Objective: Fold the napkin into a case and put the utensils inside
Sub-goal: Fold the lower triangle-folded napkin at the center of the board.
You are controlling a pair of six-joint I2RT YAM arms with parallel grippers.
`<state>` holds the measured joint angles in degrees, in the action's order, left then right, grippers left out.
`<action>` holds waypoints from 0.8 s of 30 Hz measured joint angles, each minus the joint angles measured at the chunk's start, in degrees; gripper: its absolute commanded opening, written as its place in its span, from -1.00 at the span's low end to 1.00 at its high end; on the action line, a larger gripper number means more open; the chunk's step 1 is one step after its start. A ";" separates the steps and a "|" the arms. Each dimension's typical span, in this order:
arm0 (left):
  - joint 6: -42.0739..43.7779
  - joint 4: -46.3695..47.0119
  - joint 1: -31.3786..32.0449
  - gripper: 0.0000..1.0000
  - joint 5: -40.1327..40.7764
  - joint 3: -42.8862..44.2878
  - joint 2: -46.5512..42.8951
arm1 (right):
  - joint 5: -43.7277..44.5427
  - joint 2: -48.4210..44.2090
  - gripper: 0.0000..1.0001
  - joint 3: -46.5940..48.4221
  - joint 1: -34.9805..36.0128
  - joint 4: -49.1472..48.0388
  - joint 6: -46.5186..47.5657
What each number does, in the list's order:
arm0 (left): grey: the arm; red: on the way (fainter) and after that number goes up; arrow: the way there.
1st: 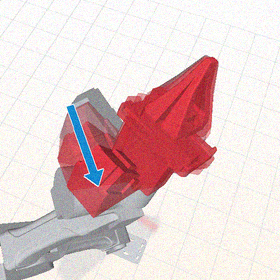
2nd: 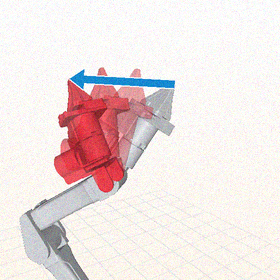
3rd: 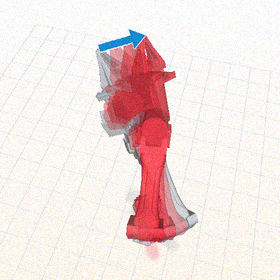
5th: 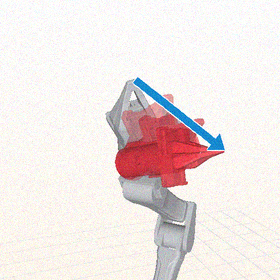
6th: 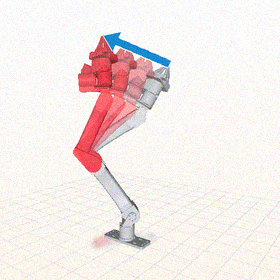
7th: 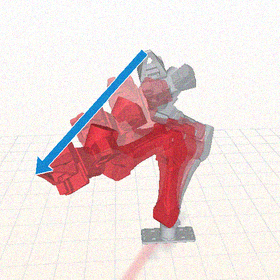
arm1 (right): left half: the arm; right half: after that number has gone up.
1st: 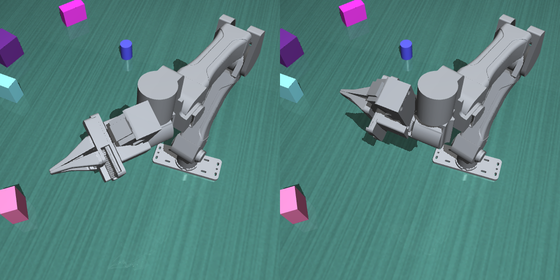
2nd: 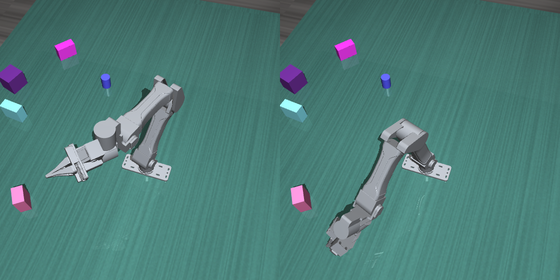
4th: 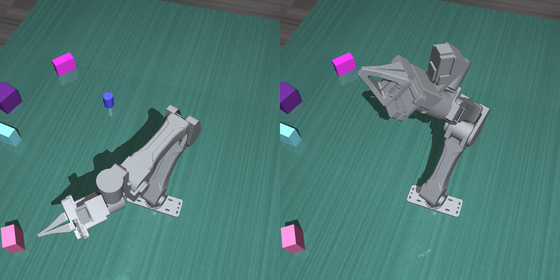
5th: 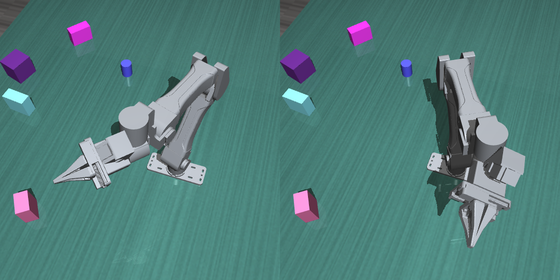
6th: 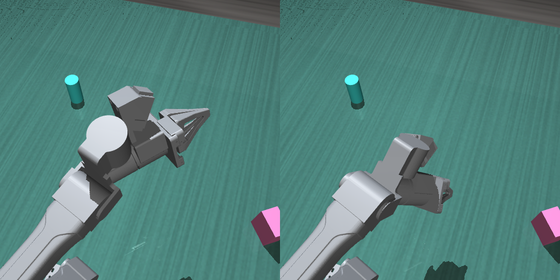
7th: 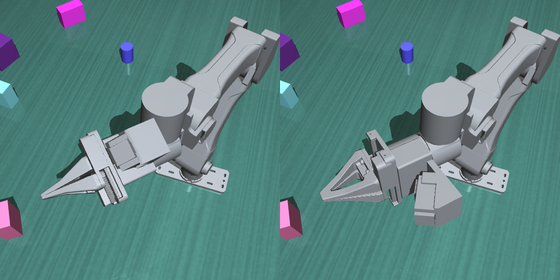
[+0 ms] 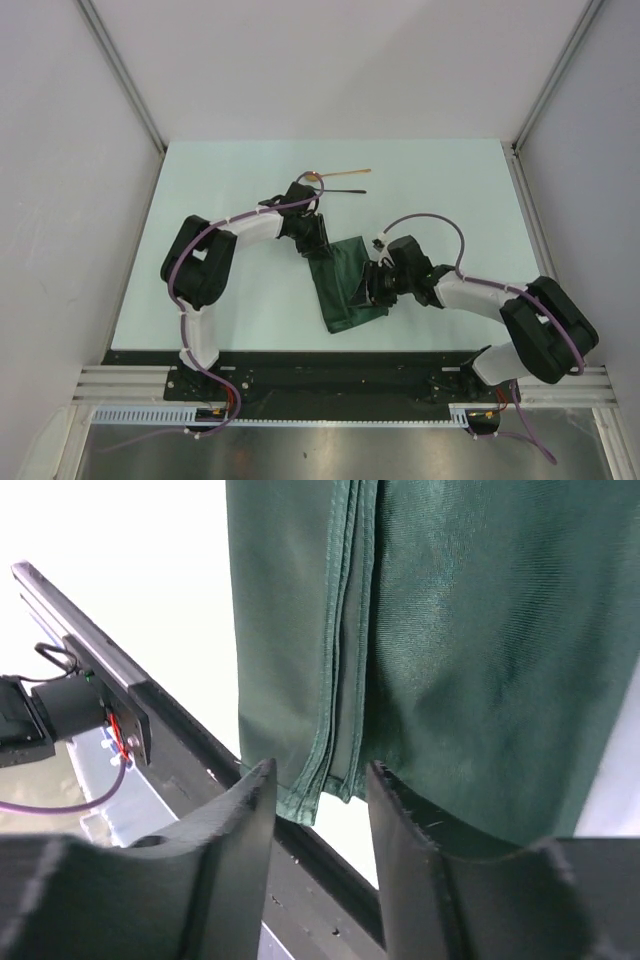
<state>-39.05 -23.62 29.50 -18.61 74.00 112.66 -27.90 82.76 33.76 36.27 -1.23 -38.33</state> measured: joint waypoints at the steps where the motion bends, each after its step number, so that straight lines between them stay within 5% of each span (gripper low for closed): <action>1: 0.02 0.00 0.00 -0.31 0.02 0.00 0.00 | 0.92 -0.96 0.00 0.44 0.13 1.18 -0.02; 7: 0.02 0.02 0.02 -0.31 0.17 0.00 0.00 | 2.27 -3.61 0.10 0.13 1.49 2.91 -2.23; 24: 0.02 0.02 0.02 -0.31 0.20 0.00 0.00 | 1.79 -1.51 -0.19 -5.11 5.95 -7.48 -12.35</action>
<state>-39.03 -23.59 29.52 -18.41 74.00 112.66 -26.11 81.25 28.64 42.22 -8.71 -50.68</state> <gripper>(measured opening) 0.343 0.435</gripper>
